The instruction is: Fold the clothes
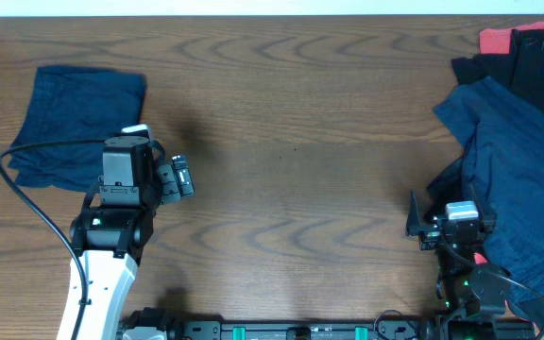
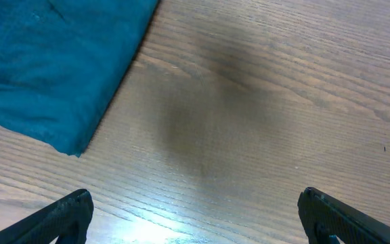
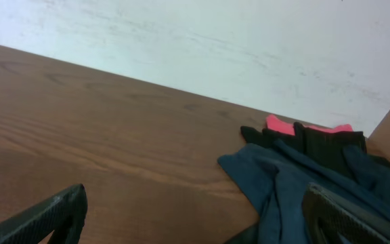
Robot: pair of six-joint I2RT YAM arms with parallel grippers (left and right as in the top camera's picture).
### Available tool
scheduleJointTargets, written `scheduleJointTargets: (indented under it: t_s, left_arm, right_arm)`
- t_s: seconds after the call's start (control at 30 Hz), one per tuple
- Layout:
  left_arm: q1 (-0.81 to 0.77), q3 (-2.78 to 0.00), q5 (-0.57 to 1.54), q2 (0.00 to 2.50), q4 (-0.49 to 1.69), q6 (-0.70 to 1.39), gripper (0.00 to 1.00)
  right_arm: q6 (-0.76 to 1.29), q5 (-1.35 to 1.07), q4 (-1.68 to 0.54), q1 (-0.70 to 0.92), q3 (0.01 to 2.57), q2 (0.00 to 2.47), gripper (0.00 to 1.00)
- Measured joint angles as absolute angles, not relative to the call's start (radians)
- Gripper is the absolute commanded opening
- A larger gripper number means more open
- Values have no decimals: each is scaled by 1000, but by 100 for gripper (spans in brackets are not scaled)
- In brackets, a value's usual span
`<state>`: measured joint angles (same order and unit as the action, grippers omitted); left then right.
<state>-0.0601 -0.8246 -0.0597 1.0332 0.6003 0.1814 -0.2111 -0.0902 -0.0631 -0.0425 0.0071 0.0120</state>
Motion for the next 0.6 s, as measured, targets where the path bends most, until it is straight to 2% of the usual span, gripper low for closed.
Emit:
scheduleJointTargets:
  t_s: [0.33,0.6]
  left_arm:
    - [-60,-825,-60,1031,614,181,98]
    - [-60,-824,-47,860,851,181,98]
  right_arm:
    - [-211,-90,-63,-43,7,12,99]
    - [-211,-90,-63,-43,7,12,99]
